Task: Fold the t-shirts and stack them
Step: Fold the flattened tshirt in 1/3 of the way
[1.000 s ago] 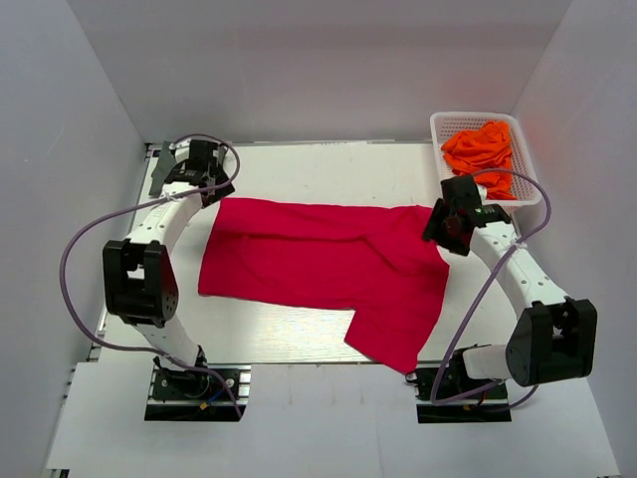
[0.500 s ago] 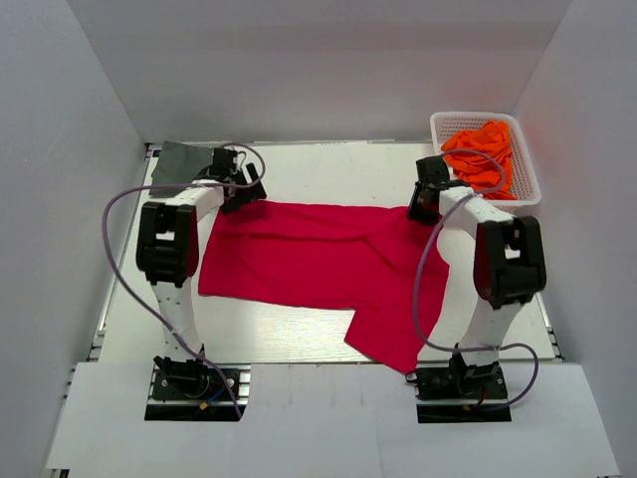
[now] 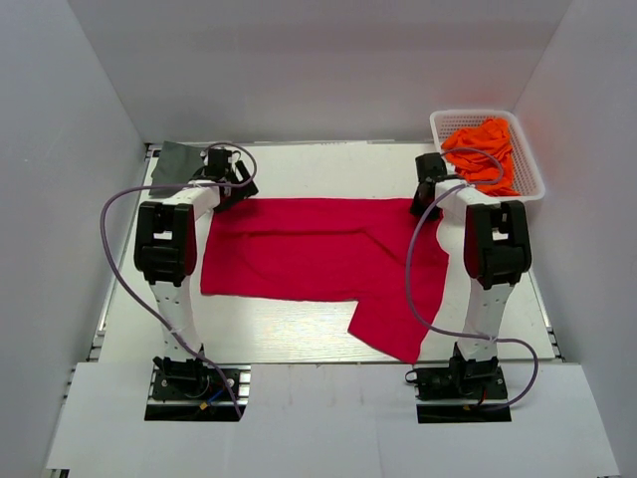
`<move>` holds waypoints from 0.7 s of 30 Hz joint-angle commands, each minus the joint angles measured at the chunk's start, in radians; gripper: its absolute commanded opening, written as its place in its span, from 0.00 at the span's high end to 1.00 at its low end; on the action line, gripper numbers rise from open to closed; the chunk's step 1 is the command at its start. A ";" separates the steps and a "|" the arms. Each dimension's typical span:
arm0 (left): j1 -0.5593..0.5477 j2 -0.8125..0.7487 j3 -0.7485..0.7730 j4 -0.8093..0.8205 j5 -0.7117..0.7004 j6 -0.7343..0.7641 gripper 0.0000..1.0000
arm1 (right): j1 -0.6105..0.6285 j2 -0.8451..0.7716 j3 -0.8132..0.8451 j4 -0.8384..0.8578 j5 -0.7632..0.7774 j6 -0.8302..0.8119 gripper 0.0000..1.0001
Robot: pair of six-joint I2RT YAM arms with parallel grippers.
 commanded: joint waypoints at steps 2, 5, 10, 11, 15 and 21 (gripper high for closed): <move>0.052 -0.021 -0.042 -0.099 -0.112 -0.005 0.01 | -0.027 0.054 0.048 0.028 0.029 -0.091 0.54; 0.063 -0.043 -0.042 -0.113 -0.138 -0.005 0.01 | -0.028 0.039 0.060 0.028 0.038 -0.116 0.41; 0.072 -0.121 -0.033 -0.045 -0.043 0.061 0.01 | -0.014 -0.058 0.099 0.018 -0.087 -0.232 0.34; 0.072 -0.138 -0.033 -0.021 0.047 0.087 0.01 | -0.010 -0.075 0.102 0.020 -0.131 -0.245 0.34; 0.052 -0.224 0.007 -0.021 0.130 0.097 0.01 | 0.022 -0.254 0.032 0.055 -0.412 -0.289 0.20; 0.061 -0.458 -0.047 -0.219 0.031 -0.007 0.01 | 0.068 -0.504 -0.146 0.017 -0.505 -0.205 0.10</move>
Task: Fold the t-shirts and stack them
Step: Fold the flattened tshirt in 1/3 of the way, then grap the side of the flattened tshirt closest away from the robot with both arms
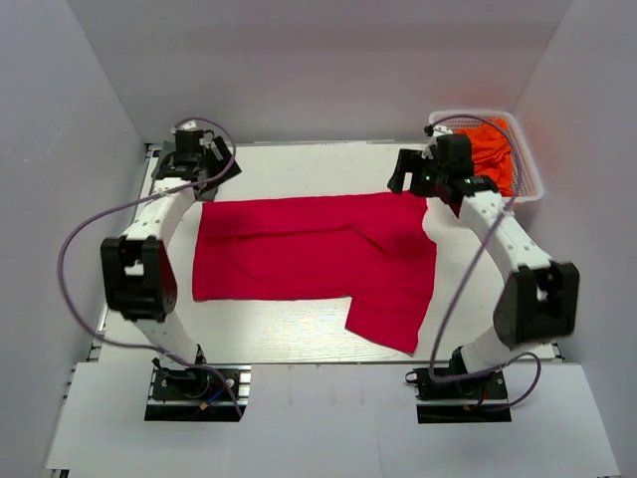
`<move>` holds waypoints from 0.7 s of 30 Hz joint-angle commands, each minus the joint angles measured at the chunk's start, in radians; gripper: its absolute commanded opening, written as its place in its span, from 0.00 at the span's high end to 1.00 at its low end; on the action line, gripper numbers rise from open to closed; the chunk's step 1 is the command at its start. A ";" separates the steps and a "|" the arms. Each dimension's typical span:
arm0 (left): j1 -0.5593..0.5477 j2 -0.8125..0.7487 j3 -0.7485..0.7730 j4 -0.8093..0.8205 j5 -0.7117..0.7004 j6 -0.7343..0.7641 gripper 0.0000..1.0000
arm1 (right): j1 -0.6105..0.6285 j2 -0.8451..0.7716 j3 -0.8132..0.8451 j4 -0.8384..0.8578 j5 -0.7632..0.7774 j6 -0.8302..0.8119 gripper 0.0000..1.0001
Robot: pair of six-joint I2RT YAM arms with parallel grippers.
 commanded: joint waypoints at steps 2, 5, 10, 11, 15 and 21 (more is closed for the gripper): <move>0.017 -0.242 -0.096 -0.278 -0.149 -0.199 0.01 | 0.061 -0.199 -0.209 -0.046 -0.129 0.074 0.10; 0.017 -0.383 -0.253 -0.374 -0.193 -0.318 0.01 | 0.112 -0.285 -0.335 -0.132 -0.119 0.124 0.10; 0.028 -0.636 -0.612 -0.416 -0.287 -0.471 0.01 | 0.156 -0.471 -0.523 -0.270 -0.136 0.204 0.10; 0.028 -0.693 -0.653 -0.430 -0.287 -0.486 0.01 | 0.162 -0.496 -0.566 -0.291 -0.138 0.218 0.10; 0.046 -0.707 -0.766 -0.381 -0.272 -0.526 0.01 | 0.175 -0.620 -0.671 -0.353 -0.129 0.250 0.10; 0.077 -0.603 -0.817 -0.318 -0.347 -0.629 0.03 | 0.181 -0.694 -0.749 -0.439 -0.127 0.293 0.10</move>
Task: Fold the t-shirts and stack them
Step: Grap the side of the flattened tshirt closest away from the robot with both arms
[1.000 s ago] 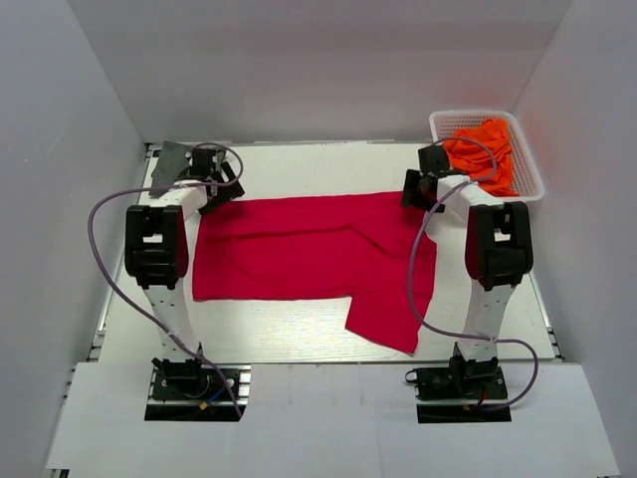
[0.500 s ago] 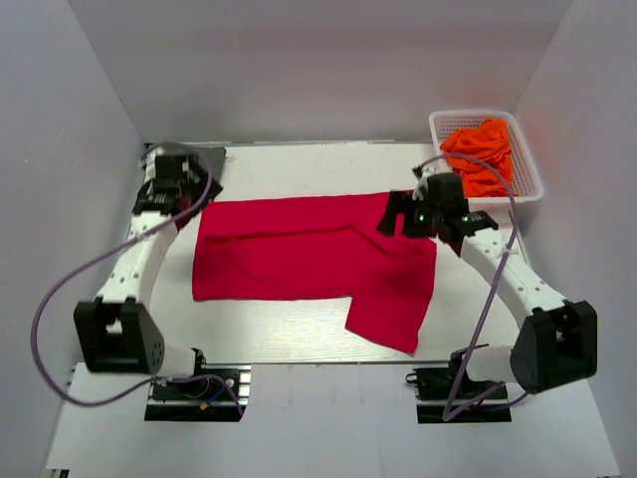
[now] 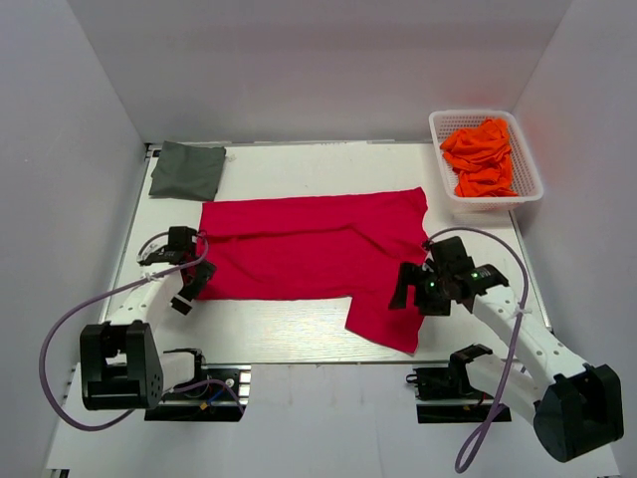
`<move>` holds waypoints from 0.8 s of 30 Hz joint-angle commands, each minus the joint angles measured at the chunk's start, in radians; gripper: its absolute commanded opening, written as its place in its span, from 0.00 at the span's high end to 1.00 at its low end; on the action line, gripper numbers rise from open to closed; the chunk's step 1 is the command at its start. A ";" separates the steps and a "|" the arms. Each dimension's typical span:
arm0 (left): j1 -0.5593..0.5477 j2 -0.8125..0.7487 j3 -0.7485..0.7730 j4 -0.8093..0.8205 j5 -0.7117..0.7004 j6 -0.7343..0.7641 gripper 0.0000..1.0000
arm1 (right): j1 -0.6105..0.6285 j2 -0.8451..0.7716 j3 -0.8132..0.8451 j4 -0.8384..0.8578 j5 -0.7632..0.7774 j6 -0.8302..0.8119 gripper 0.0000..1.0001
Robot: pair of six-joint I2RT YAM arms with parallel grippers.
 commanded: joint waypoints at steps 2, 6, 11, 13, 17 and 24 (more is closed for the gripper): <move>0.022 0.008 -0.053 0.107 -0.080 -0.093 0.10 | 0.008 -0.048 -0.044 -0.087 -0.006 0.057 0.10; 0.031 0.029 -0.102 0.167 -0.068 -0.102 0.23 | 0.006 -0.055 -0.045 -0.101 0.025 0.085 0.10; 0.041 0.040 -0.179 0.283 -0.020 -0.113 0.38 | 0.006 -0.032 -0.030 -0.124 0.080 0.099 0.10; 0.041 0.040 -0.202 0.307 -0.011 -0.113 0.53 | 0.011 -0.025 -0.027 -0.132 0.080 0.106 0.10; 0.041 0.058 -0.193 0.330 0.011 -0.097 0.92 | 0.027 -0.010 -0.077 -0.132 0.011 0.118 0.10; 0.041 0.078 -0.162 0.330 0.032 -0.071 1.00 | 0.089 0.068 -0.143 -0.060 -0.067 0.177 0.12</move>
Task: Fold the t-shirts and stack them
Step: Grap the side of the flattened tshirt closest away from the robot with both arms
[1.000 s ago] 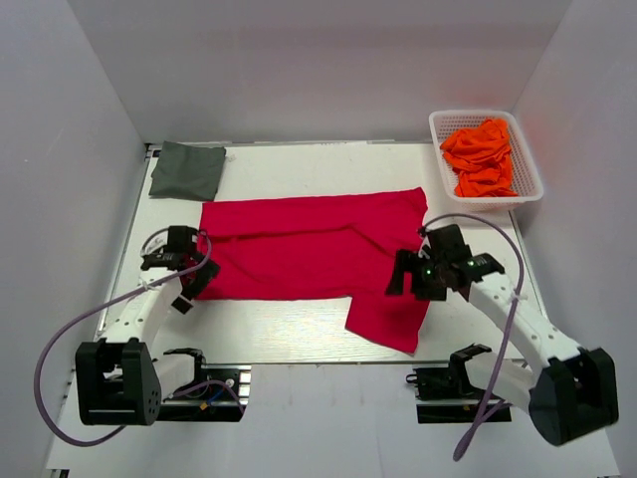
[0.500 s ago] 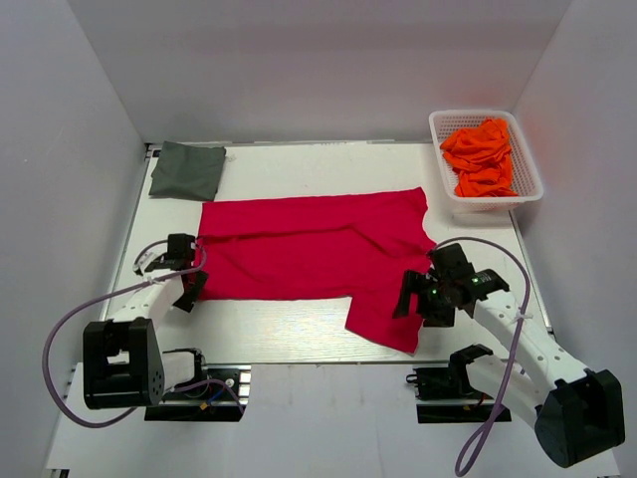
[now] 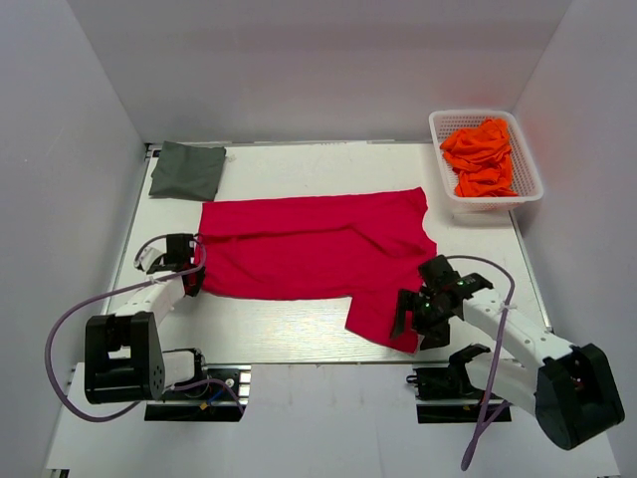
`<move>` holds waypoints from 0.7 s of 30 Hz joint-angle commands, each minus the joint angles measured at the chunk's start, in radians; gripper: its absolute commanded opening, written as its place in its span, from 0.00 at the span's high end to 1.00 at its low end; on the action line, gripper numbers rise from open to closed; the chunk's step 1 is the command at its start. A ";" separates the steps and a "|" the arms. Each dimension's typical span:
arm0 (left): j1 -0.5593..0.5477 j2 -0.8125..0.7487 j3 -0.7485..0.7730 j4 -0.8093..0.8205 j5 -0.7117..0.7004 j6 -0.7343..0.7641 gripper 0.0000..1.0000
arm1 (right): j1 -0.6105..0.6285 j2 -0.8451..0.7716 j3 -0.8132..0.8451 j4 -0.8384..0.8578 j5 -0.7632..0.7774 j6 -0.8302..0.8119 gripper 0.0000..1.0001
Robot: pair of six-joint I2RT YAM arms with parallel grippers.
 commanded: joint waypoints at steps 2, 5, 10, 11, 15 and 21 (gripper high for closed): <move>0.001 0.031 -0.020 -0.051 0.062 0.013 1.00 | 0.045 0.070 -0.002 0.031 -0.024 0.052 0.13; 0.001 0.031 -0.020 -0.060 0.073 0.022 1.00 | 0.059 0.112 -0.002 0.096 -0.021 0.060 0.41; 0.001 0.011 0.027 -0.115 0.082 0.032 1.00 | 0.051 0.144 0.125 0.123 0.060 0.112 1.00; 0.001 0.011 0.058 -0.149 0.082 0.032 1.00 | 0.051 0.138 0.166 0.119 0.095 0.120 1.00; 0.001 0.011 0.139 -0.218 0.063 0.041 1.00 | 0.030 0.170 0.275 0.096 0.174 0.138 1.00; 0.001 0.086 0.313 -0.324 0.045 0.053 1.00 | -0.071 0.306 0.449 0.126 0.178 0.112 1.00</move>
